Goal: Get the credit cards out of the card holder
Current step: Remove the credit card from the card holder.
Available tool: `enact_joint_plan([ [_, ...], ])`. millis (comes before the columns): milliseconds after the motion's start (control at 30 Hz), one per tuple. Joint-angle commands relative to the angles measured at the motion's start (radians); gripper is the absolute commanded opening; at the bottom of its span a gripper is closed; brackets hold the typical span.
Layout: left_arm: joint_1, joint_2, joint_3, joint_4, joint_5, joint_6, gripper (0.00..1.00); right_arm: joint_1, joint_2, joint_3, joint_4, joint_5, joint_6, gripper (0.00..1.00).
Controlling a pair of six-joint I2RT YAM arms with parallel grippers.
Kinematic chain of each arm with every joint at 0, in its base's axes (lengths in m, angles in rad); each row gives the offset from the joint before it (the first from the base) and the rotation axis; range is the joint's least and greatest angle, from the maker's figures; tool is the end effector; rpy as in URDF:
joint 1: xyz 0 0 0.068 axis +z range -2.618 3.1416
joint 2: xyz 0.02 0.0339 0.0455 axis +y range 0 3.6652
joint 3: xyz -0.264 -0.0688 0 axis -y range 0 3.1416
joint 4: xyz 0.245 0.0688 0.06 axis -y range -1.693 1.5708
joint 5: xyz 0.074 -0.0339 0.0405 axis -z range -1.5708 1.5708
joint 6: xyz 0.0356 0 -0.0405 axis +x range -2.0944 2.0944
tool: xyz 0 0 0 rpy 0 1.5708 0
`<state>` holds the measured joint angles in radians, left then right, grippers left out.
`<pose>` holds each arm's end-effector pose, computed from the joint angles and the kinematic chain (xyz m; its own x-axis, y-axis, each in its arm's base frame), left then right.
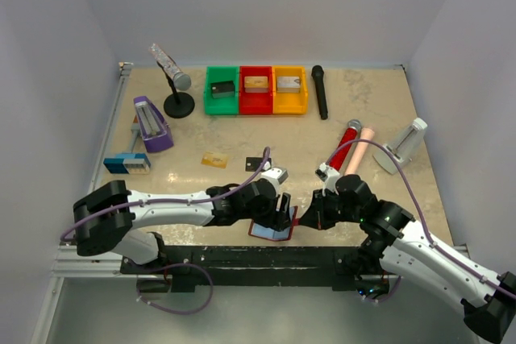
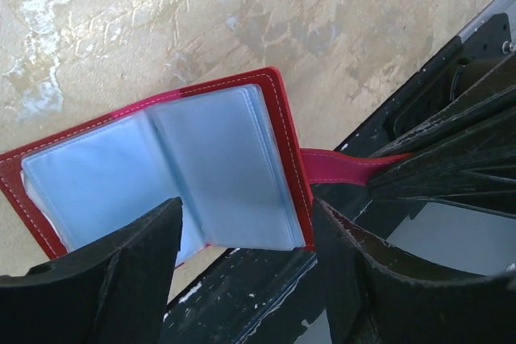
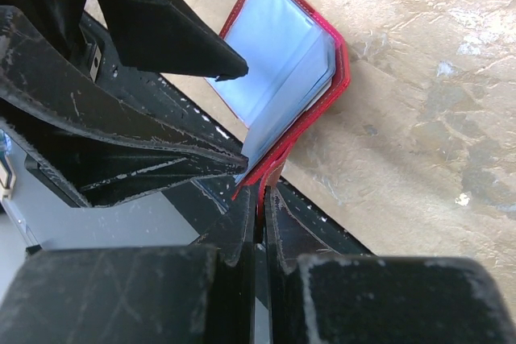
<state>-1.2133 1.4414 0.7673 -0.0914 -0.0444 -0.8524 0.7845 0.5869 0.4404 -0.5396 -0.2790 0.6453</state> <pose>0.1043 -0.2747 0.1933 -0.8557 0.1415 -0.4977 0.4260 0.7385 -0.5226 0.0887 0.1023 0.2147 -0.8574 -0.0389 -0.5132 -0.3934 0.6925 0.6047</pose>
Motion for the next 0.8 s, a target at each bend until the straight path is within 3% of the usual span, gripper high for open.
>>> enact_joint_plan([
  [0, -0.008, 0.02, 0.041, 0.032, 0.021, 0.021, 0.7, -0.002, -0.006, 0.014, 0.003, 0.014, -0.019, 0.0],
  [367, -0.015, 0.076, 0.066, -0.054, -0.021, -0.01, 0.67, -0.004, -0.001, 0.021, 0.004, 0.014, -0.021, 0.0],
  [767, -0.014, 0.01, 0.03, -0.117, -0.129, -0.047, 0.66, -0.002, -0.002, 0.018, 0.004, 0.014, -0.019, 0.0],
])
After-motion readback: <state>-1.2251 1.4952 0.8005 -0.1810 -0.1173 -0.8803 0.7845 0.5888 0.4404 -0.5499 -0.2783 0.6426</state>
